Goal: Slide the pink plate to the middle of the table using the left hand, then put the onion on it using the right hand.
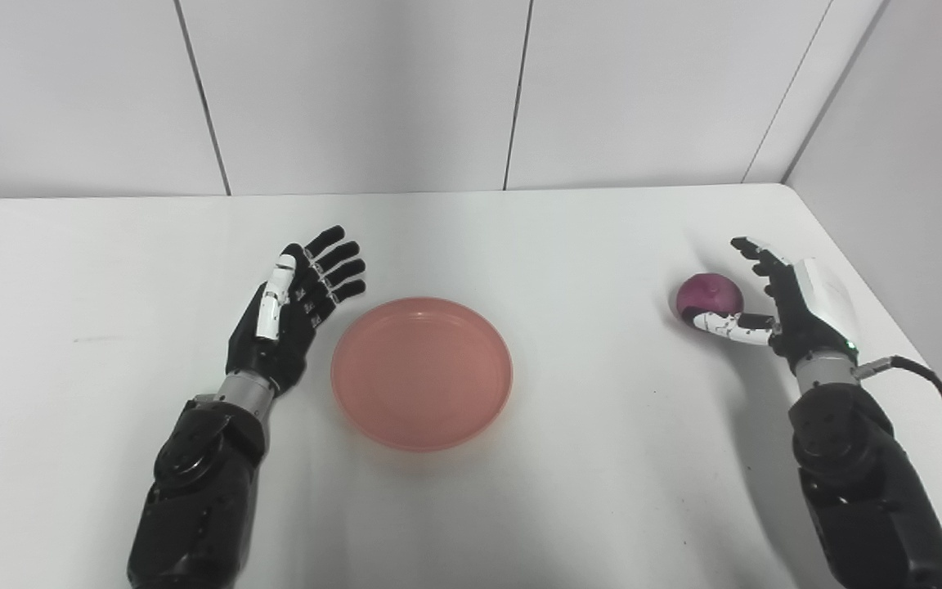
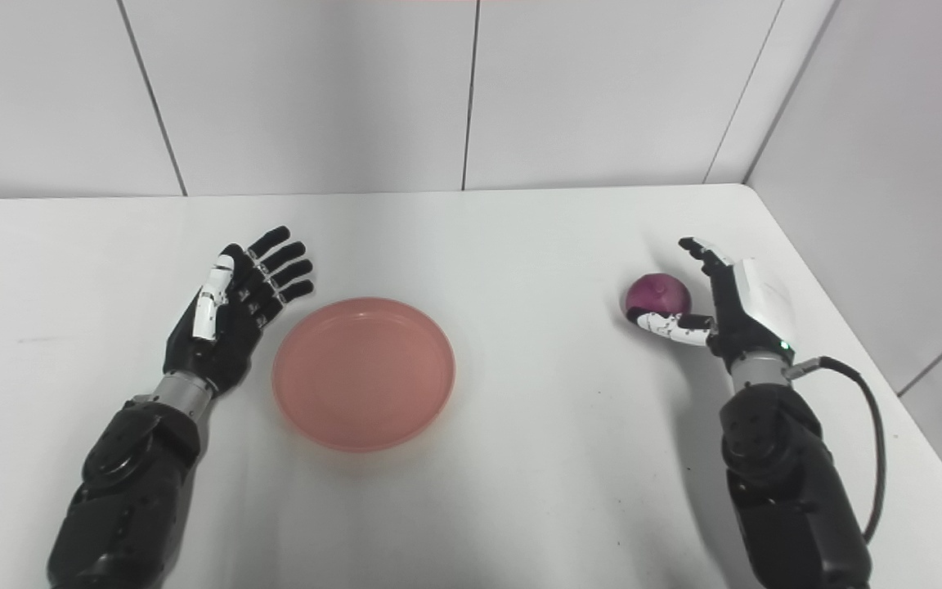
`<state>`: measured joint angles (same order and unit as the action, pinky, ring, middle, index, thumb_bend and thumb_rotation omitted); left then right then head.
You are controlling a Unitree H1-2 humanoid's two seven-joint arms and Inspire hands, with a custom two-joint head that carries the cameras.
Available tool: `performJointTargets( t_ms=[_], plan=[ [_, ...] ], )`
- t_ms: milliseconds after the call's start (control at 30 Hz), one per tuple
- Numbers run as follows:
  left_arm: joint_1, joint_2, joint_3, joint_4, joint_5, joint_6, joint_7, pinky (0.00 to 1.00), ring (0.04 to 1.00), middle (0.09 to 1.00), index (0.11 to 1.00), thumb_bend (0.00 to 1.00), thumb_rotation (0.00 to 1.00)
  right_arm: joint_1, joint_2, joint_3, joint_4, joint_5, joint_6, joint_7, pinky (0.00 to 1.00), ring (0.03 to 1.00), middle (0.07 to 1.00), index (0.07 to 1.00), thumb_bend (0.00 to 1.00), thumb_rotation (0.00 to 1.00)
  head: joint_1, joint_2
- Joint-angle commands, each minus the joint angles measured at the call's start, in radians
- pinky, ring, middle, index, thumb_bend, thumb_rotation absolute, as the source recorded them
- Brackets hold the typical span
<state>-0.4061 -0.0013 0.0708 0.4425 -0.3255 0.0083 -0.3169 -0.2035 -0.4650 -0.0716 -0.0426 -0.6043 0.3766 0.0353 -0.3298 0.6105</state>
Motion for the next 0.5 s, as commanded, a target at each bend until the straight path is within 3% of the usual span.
performJointTargets(
  t_ms=[0, 467],
  plan=[
    [0.008, 0.016, 0.0, 0.026, 0.005, 0.0, -0.005, 0.79, 0.812, 0.813, 0.797, 0.39, 0.98, -0.045, -0.019, 0.0, -0.007, 0.001, -0.006, -0.012, 0.75, 0.831, 0.862, 0.861, 1.0, 0.33, -0.004, -0.002],
    [0.009, 0.015, 0.009, 0.032, 0.003, -0.001, -0.007, 0.78, 0.805, 0.808, 0.793, 0.39, 0.97, -0.084, -0.012, 0.041, 0.058, 0.002, 0.007, -0.015, 0.73, 0.829, 0.866, 0.863, 1.0, 0.37, -0.013, 0.001]
  ],
)
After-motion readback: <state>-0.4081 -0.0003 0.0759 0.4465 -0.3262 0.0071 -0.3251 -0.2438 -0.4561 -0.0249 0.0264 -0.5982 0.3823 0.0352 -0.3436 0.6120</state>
